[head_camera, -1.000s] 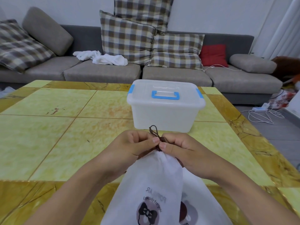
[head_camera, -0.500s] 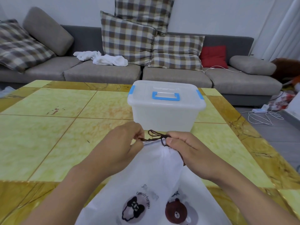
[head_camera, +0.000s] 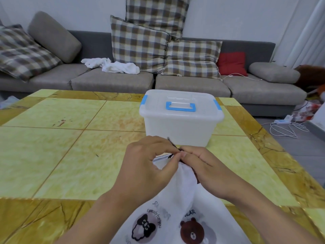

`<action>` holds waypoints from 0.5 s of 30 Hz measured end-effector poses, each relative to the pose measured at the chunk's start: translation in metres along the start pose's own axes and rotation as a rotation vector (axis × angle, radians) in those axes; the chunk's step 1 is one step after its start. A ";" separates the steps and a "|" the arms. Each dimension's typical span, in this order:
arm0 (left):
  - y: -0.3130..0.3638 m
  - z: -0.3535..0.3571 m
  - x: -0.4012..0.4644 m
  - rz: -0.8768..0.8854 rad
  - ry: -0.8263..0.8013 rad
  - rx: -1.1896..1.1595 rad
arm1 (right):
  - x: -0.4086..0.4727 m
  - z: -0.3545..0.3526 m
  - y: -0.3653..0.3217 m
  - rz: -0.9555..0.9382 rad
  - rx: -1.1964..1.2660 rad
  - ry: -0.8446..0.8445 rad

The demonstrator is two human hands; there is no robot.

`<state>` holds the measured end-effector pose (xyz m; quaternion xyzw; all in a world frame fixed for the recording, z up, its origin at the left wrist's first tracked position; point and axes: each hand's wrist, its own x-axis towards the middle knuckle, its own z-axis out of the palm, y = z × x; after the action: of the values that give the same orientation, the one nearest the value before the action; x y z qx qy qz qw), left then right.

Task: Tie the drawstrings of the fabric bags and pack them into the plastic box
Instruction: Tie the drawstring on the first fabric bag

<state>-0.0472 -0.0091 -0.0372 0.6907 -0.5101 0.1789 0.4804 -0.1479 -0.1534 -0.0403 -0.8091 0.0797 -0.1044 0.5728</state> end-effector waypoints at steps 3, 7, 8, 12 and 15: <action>0.000 -0.001 0.000 -0.068 -0.020 -0.032 | 0.000 -0.001 0.001 -0.001 0.010 0.010; -0.001 -0.003 0.001 -0.163 -0.071 -0.098 | 0.001 -0.001 0.003 -0.002 0.015 -0.002; -0.002 -0.003 0.001 -0.179 -0.088 -0.124 | 0.001 -0.001 0.002 -0.005 0.008 -0.004; 0.000 -0.002 0.002 -0.379 -0.186 -0.321 | 0.000 -0.001 0.000 -0.037 -0.027 0.014; 0.001 -0.002 0.003 -0.612 -0.247 -0.561 | -0.001 0.000 -0.001 -0.062 -0.093 0.033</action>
<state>-0.0462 -0.0089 -0.0340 0.6690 -0.3642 -0.2013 0.6158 -0.1490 -0.1528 -0.0391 -0.8350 0.0687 -0.1317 0.5298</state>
